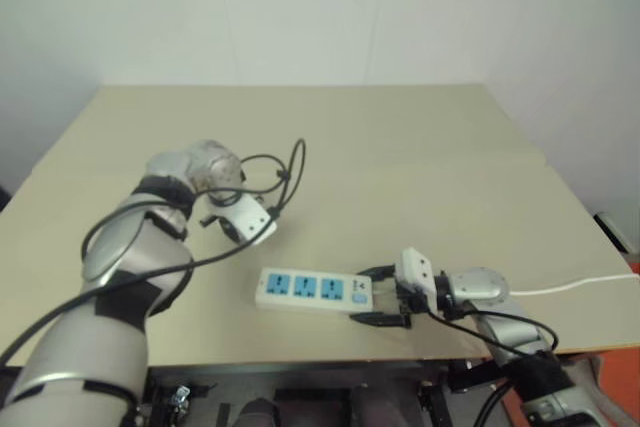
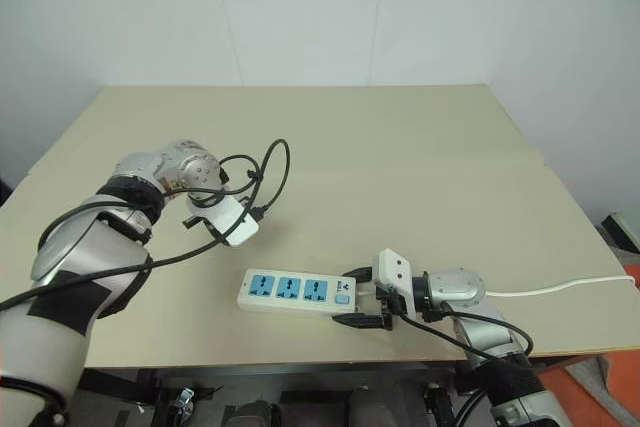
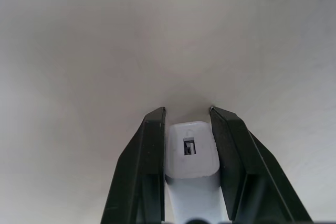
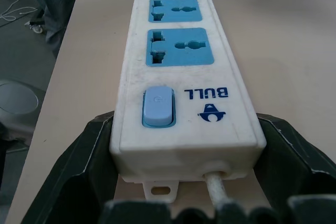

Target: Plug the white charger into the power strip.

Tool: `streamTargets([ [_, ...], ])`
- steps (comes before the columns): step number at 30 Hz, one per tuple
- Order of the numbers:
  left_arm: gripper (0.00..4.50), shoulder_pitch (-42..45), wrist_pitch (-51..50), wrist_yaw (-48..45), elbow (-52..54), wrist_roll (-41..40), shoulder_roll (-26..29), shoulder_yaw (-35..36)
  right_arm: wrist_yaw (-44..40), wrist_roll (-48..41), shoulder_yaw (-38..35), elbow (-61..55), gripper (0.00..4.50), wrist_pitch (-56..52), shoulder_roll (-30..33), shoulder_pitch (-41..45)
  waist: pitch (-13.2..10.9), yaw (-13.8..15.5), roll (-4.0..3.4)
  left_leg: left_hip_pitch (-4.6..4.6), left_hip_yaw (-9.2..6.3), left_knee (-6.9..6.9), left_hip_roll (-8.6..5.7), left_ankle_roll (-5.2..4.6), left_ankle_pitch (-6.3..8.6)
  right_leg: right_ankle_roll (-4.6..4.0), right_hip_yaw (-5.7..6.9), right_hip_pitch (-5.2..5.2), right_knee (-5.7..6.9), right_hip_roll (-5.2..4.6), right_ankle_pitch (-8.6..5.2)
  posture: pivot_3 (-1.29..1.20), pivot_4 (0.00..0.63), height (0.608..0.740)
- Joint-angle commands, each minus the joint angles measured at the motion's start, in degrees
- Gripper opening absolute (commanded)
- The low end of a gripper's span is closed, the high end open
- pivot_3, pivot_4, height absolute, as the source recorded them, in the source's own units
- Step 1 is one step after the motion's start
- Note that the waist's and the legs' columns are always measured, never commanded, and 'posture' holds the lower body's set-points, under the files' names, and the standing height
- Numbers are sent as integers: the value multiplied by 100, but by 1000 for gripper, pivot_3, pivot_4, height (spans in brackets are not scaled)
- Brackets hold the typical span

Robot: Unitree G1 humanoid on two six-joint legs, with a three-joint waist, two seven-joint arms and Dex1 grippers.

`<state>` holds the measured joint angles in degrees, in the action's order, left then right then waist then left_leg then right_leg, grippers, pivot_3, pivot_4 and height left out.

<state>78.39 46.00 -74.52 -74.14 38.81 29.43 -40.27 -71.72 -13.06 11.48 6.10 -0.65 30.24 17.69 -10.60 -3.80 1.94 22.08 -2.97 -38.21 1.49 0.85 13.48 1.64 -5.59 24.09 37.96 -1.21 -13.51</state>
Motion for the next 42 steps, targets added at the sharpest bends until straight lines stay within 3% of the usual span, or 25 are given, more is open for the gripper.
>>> streamTargets([
  [1, 990, 149, -103, -366, 91, -740, -96, 651, -42, 7, 67, -114, 3434, -48, 87, -52, 0, 8, 0, 3, -1, -2, 0, 0, 0, 1, 1, 2, 0, 0, 0, 0, 150, 740],
  [5, 990, 465, -692, -1682, 473, -2359, -191, 1741, -111, -86, 40, -146, 3434, -64, 79, 57, -1, 12, 1, 23, -2, -6, 0, 0, 0, 0, 6, 15, -5, -3, 0, 0, 150, 740],
  [8, 990, 616, -1067, -1798, 1124, -3519, 189, 1701, -76, -147, 18, -86, 3434, -125, -5, 259, -3, -35, 2, 31, -3, -8, 0, 0, 0, -1, 6, 23, -2, -4, 0, 0, 150, 740],
  [12, 990, 345, -2856, -1798, 2407, -5579, 713, 2025, 22, -2, 161, 197, 3434, 0, -213, 549, -4, -108, -1, 15, -2, -4, 10, -3, 2, 2, 1, 22, 10, 3, -3, 0, 150, 740],
  [15, 990, -182, -4441, -1598, 3277, -6444, 683, 2945, 110, 117, 218, 372, 3434, 65, -392, 723, -3, -113, -3, 7, -3, -6, 13, -3, 2, 20, 6, 16, 12, 4, -14, 0, 150, 740],
  [18, 990, -1234, -5979, -1027, 4730, -7037, 846, 3461, 149, 156, 215, 548, 3434, 93, -537, 883, -2, -132, -5, 9, -5, -12, 15, -3, 2, 4, 8, 17, 14, 4, -4, 0, 150, 740],
  [22, 990, -2613, -7139, -145, 6101, -7685, 673, 4017, 158, 219, 224, 771, 3434, 162, -636, 1053, -2, -161, -6, 16, -13, -12, 21, -3, 2, -1, 14, 26, 13, 4, -2, 0, 150, 740],
  [25, 990, -3622, -7575, 369, 6751, -7912, 404, 4185, 169, 257, 245, 857, 3434, 201, -694, 1130, -2, -130, -6, 17, -17, -19, 21, -2, 2, -3, 17, 23, 14, 2, -1, 0, 150, 740],
  [31, 990, -4401, -7718, 519, 7171, -8137, 29, 4339, 191, 306, 311, 840, 3434, 289, -739, 1055, -2, -79, -5, 12, -14, -18, 18, -2, 2, -5, 16, 20, 13, 1, 1, 0, 150, 740],
  [42, 990, -4759, -6461, -810, 6660, -7310, -196, 3605, 325, 297, 336, 533, 3434, 278, -691, 824, 0, -32, -5, -1, -2, -12, 15, -1, 3, -7, 9, 9, 6, 1, 2, 0, 150, 740],
])
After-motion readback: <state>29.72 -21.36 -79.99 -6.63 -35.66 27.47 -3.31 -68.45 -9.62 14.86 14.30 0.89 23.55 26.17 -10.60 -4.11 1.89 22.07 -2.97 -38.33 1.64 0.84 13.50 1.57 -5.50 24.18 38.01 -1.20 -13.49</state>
